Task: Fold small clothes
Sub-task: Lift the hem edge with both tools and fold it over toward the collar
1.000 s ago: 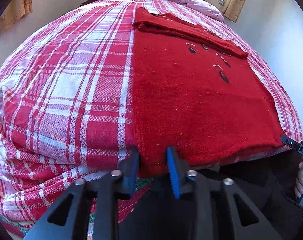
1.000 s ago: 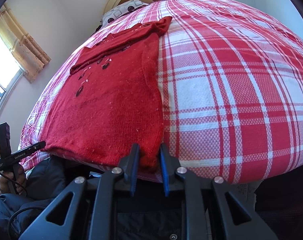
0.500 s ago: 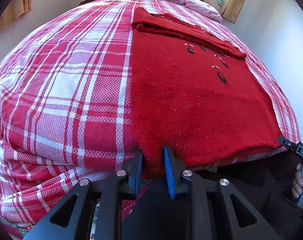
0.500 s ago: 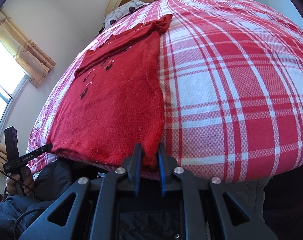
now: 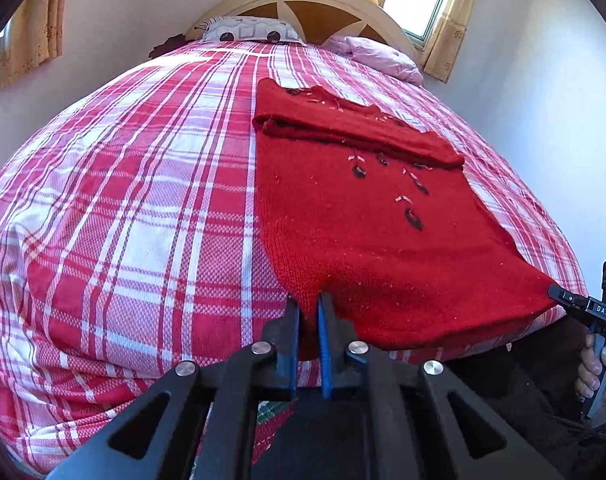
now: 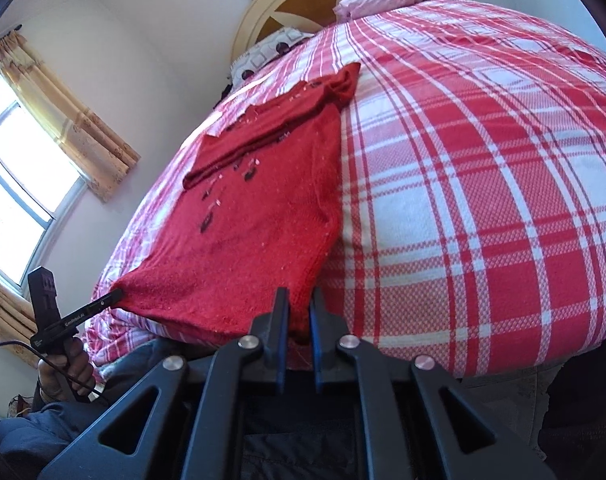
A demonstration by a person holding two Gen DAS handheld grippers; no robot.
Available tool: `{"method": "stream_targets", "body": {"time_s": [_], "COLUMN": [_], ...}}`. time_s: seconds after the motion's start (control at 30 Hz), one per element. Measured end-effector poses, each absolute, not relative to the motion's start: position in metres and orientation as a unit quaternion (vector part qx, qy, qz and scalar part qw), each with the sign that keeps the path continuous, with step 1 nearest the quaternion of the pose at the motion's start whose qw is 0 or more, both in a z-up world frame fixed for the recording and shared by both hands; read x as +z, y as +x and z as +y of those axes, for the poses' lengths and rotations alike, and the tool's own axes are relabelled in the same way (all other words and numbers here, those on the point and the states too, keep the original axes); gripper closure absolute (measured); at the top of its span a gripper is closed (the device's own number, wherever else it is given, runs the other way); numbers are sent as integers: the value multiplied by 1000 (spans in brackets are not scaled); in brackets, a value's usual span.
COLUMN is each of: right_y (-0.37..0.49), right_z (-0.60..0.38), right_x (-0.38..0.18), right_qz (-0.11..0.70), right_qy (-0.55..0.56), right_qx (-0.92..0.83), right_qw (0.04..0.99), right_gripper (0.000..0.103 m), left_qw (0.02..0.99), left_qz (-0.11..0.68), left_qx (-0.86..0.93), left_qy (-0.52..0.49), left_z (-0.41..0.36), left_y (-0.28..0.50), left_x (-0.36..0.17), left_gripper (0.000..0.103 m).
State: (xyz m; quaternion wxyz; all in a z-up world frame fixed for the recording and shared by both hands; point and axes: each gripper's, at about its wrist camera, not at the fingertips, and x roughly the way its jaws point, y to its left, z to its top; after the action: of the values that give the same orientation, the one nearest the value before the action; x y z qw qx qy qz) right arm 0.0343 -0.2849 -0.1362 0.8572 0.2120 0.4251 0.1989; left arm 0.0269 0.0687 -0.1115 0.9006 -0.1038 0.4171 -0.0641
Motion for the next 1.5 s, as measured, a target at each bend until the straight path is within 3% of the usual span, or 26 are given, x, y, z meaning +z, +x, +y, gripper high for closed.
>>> {"method": "stream_targets", "body": {"time_s": [0.73,1.5], "right_y": [86,172], "right_z": [-291,-284], "right_x": [-68,-47], "right_qz": [351,336], "right_qy": [236,244], "right_qx": [220,216], "right_qw": [879,884], "right_gripper": [91,91], "left_qw": [928,930], "left_qz": [356,357], "left_qx": [-67,-45], "left_qy": [-85,-77], "left_z": [77,82], "left_y": [91,178], "left_x": [-61,-50], "left_gripper": [95,95]}}
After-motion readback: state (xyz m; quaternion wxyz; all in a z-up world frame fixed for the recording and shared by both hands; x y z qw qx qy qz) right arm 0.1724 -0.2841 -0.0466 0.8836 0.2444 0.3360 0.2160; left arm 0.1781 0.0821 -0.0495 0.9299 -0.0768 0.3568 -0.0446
